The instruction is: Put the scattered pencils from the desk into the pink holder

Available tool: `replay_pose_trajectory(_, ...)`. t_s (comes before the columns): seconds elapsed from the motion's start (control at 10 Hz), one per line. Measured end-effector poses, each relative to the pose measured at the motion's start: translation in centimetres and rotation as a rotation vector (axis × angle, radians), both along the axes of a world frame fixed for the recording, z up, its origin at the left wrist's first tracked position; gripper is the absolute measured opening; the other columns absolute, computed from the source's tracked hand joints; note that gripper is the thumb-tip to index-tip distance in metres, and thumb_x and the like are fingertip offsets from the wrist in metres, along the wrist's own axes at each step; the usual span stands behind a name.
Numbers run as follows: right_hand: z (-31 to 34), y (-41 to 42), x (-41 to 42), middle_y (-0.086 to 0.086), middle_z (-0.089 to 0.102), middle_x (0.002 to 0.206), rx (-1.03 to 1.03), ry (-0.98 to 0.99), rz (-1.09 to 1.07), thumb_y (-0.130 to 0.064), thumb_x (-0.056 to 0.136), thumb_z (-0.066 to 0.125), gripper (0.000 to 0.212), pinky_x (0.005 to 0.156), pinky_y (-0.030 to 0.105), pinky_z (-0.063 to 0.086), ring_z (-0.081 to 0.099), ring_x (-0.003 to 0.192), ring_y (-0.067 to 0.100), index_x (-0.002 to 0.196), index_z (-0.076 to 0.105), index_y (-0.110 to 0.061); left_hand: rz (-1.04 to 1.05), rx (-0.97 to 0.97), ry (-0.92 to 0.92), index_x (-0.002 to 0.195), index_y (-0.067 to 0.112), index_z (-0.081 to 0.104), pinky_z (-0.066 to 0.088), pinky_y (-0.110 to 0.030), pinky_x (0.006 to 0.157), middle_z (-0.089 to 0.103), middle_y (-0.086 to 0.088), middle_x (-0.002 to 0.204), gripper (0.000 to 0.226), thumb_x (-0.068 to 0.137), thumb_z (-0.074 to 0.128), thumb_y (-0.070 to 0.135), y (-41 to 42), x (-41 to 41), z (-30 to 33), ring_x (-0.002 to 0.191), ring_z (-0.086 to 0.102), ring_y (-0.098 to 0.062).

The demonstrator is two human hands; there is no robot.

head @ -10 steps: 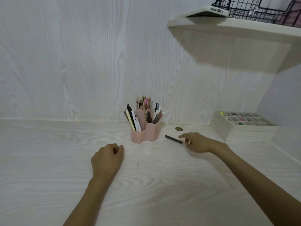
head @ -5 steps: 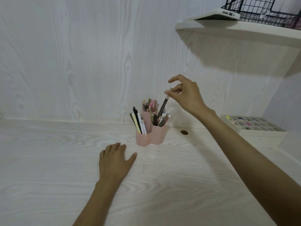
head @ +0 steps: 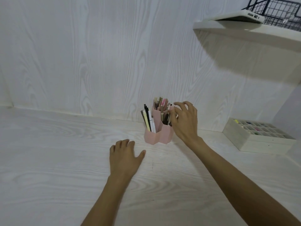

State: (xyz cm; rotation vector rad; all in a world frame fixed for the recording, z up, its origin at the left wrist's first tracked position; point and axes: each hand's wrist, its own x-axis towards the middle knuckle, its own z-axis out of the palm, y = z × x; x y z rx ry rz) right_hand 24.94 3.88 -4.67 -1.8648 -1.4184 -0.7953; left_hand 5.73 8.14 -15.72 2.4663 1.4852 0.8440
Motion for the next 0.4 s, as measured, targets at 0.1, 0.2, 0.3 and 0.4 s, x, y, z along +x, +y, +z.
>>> replay_pose_trajectory(0.1,1.2,-0.2,0.1,0.004,0.067,0.111,-0.099,-0.002,0.022,-0.027,0.096,0.046,0.037,0.099,0.036,0.026,0.046,0.119,0.026,0.076,0.072,-0.008,0.001,-0.014,0.011,0.128,0.022,0.055,0.027,-0.034,0.104,0.051,0.002,0.137,0.059,0.085,0.044,0.063,-0.1,-0.1,0.1,0.127,0.041,-0.019)
replay_pose_trajectory(0.2,3.0,0.1,0.1,0.007,0.067,0.112,-0.257,0.010,0.018,-0.038,0.096,0.043,0.041,0.098,0.037,0.029,0.043,0.120,0.026,0.089,0.074,-0.012,0.001,-0.016,0.019,0.126,0.022,0.056,0.029,-0.034,0.102,0.053,0.002,0.134,0.058,0.085,0.045,0.062,-0.1,0.0,0.5,0.124,0.043,-0.019)
replay_pose_trajectory(0.3,5.0,-0.1,0.0,0.009,0.063,0.117,-0.386,0.048,0.021,-0.045,0.096,0.039,0.044,0.097,0.039,0.031,0.044,0.120,0.029,0.098,0.072,-0.016,-0.018,-0.067,0.017,0.128,0.022,0.054,0.028,-0.034,0.104,0.051,0.002,0.136,0.058,0.086,0.047,0.060,-0.6,-0.2,1.0,0.126,0.041,-0.020)
replay_pose_trajectory(0.4,4.8,-1.7,0.5,0.005,0.063,0.116,-0.196,0.261,0.058,-0.043,0.096,0.039,0.039,0.091,0.036,0.036,0.048,0.115,0.026,0.109,0.066,-0.018,-0.064,-0.142,0.036,0.130,0.020,0.051,0.030,-0.035,0.105,0.049,0.001,0.139,0.058,0.086,0.048,0.058,-0.1,-0.4,1.6,0.129,0.039,-0.021)
